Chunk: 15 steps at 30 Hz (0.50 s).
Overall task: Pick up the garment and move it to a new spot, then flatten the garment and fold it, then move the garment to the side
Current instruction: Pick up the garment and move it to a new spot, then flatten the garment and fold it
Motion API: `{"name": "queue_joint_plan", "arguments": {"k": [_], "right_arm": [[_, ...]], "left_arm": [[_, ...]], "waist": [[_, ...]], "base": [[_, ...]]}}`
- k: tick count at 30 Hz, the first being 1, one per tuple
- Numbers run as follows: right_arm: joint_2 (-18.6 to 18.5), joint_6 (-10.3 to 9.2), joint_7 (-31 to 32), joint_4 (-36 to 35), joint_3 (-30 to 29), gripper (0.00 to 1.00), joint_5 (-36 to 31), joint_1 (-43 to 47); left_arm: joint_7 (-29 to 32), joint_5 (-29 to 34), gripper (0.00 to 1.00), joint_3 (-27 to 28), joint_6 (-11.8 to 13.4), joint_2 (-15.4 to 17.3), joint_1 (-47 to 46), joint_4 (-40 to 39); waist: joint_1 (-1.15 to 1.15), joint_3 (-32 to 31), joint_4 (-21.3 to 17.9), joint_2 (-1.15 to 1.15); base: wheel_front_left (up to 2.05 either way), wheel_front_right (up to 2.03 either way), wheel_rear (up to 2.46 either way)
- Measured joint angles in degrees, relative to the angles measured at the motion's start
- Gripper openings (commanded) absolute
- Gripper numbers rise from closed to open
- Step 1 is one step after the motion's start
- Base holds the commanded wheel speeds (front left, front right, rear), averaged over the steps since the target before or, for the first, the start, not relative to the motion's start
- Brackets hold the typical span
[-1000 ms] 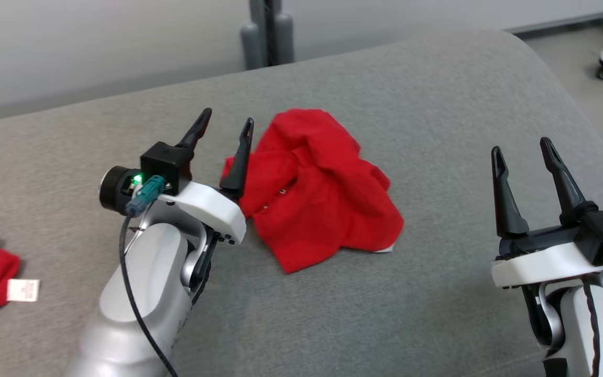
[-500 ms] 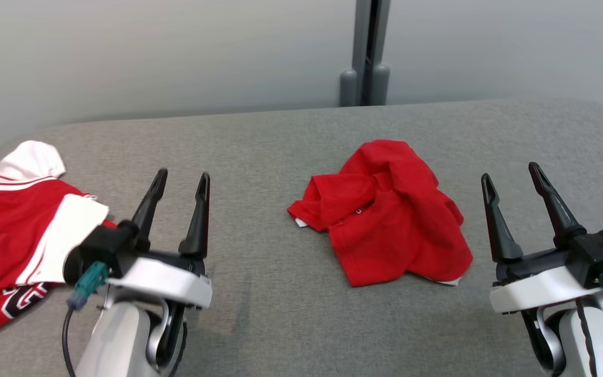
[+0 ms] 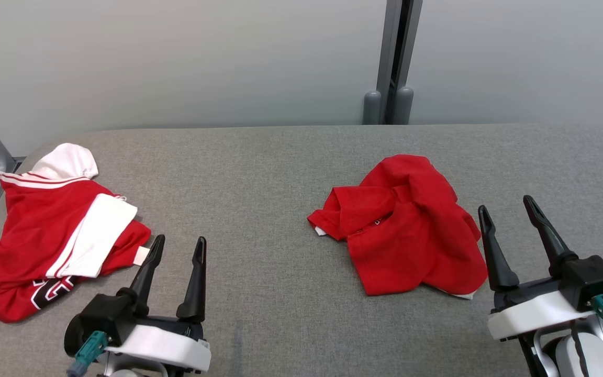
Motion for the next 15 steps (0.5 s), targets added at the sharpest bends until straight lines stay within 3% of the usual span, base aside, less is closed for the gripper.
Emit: {"name": "queue_joint_plan", "arguments": {"k": [15], "right_arm": [[0.6, 0.00, 0.0, 0.8, 0.1, 1.00, 0.3, 0.0]], "left_arm": [[0.0, -2.8, 1.00, -1.8, 2.3, 0.0, 0.8, -1.0]], "waist": [[0.00, 0.2, 0.0, 0.00]], "base": [[0.00, 0.00, 0.00]]}}
